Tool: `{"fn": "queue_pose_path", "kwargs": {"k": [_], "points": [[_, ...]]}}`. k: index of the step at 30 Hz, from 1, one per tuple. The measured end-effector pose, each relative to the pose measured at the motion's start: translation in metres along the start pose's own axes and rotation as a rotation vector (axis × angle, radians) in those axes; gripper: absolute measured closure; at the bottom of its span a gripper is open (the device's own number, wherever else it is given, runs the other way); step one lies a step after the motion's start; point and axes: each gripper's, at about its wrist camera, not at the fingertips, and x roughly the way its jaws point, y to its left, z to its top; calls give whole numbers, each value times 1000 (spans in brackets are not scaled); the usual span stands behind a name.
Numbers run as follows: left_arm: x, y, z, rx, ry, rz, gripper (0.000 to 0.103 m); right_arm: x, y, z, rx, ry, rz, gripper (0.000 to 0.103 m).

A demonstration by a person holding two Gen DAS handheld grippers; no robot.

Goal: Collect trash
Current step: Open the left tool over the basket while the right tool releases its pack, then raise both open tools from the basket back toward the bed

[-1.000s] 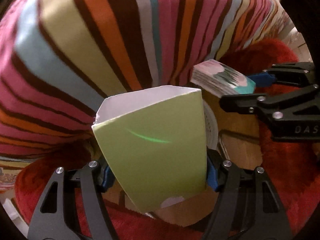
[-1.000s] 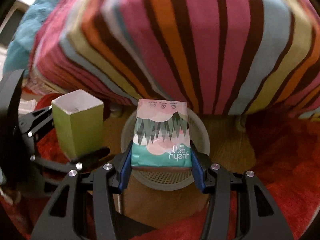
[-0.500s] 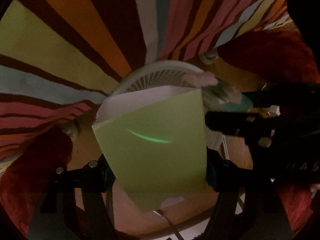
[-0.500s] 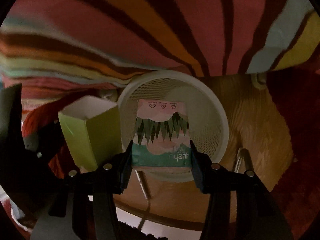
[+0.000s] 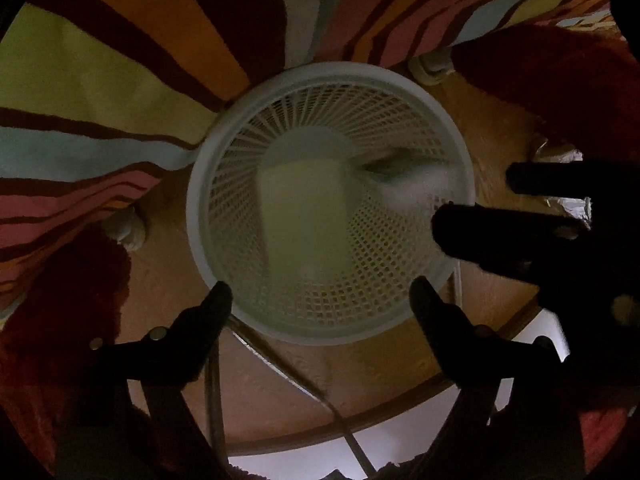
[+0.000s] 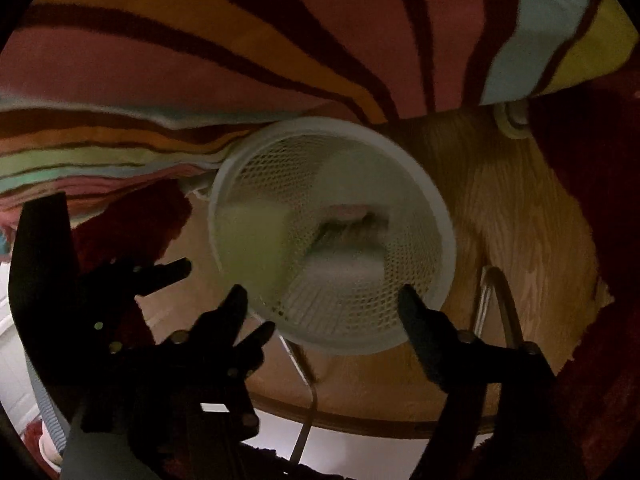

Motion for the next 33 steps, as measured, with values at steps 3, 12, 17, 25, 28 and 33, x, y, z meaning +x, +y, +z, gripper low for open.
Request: {"fn": "queue_pose_path", "kwargs": {"k": [3,12,17,25,28,33], "points": [[-1,3,1,-19,-12,-2,15,-2,-1,-1,6,-10,7,21],[-22,5,-9,-61,-104,8,15,-5,-2,-5,26,-34,8,18],[-28,10,-13,-67,-141,30,15,-10,0,-8,8,-58,4,18],[-43,4,-22,-64,-186,56,15,-27,-6,-16,17,-132,50,18],[-47,2,-26,-66,-201,80,15,-33,-6,-20,18,-155,63,18],[-58,6,-34,-83,-231,66,15,-46,-2,-30,-3,-195,90,18]]}}
